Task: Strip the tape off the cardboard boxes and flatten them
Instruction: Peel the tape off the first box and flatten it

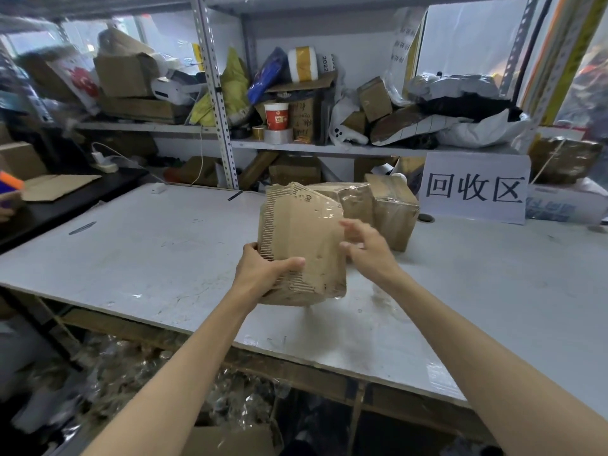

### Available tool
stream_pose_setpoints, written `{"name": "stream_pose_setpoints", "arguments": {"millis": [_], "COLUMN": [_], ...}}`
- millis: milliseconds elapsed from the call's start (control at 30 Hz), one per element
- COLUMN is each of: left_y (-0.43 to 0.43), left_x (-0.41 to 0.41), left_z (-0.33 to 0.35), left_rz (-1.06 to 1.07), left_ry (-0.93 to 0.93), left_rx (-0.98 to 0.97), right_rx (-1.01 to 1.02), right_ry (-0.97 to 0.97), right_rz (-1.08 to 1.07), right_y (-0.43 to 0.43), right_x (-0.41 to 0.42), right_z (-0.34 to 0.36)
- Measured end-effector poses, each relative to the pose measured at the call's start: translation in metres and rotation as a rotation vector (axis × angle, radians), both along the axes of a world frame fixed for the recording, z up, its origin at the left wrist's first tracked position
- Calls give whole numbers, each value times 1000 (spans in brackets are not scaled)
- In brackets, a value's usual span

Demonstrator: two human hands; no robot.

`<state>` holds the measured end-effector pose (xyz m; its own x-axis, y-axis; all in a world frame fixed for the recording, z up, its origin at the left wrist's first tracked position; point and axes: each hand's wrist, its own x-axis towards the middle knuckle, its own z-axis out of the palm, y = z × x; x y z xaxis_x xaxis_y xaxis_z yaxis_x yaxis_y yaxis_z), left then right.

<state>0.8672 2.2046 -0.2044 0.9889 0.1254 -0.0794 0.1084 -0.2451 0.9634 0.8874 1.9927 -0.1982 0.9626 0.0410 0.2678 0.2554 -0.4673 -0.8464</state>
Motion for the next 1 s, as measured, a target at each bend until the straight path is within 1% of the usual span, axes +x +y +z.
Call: {"name": "stream_pose_setpoints", "arguments": {"millis": [100, 167, 200, 267, 300, 367, 400, 467, 500, 567, 633, 667, 700, 733, 767, 800, 867, 900, 967, 1000], "left_y": [1, 6, 10, 19, 23, 30, 32, 34, 35, 37, 38, 37, 36, 35, 34, 32, 28, 26, 22, 20], "left_x": [6, 12, 15, 21, 24, 26, 27, 27, 27, 29, 30, 29, 29, 29, 29, 28, 25, 24, 21, 20], "left_z": [0, 0, 0, -2, -3, -4, -4, -4, -2, 2, 6, 7, 7, 6, 6, 5, 6, 7, 9, 10], "left_rz": [-28, -19, -18, -27, -36, -54, -63, -74, -73, -70, -77, -76, -76, -79, -84, -94, -145, -187, -248, -233], "left_ry": [-65, -115, -124, -116, -110, -110, -116, -125, -135, -166, -170, -163, -157, -150, -141, -130, -110, -100, -78, -82], "left_rx": [116, 179, 177, 121, 101, 99, 95, 33, -15, -64, -76, -89, -108, -127, -147, -167, -208, -219, -210, -201], "right_rx": [-90, -190, -261, -391, -427, -452, -468, -557, -594, -598, -512, -371, -148, 109, 318, 420, 383, 376, 431, 452], "right_ry": [-82, -122, -131, -165, -212, -315, -333, -313, -299, -268, -202, -149, -69, 27, 137, 234, 286, 270, 212, 176], "right_rz": [-177, -186, -161, -117, -121, -174, -212, -286, -288, -188, -93, -109, -141, -124, -40, 92, 304, 329, 261, 196], "right_y": [-9, -11, -12, -12, -11, -7, -5, -1, -1, 2, 4, 3, 2, 2, 1, 2, 6, 7, 3, -2], "right_x": [41, 68, 79, 96, 103, 113, 116, 122, 124, 127, 128, 127, 121, 112, 102, 91, 67, 58, 45, 40], "right_z": [7, 9, 8, 3, 0, -6, -9, -18, -24, -30, -21, -12, 0, 12, 21, 26, 27, 24, 24, 25]}}
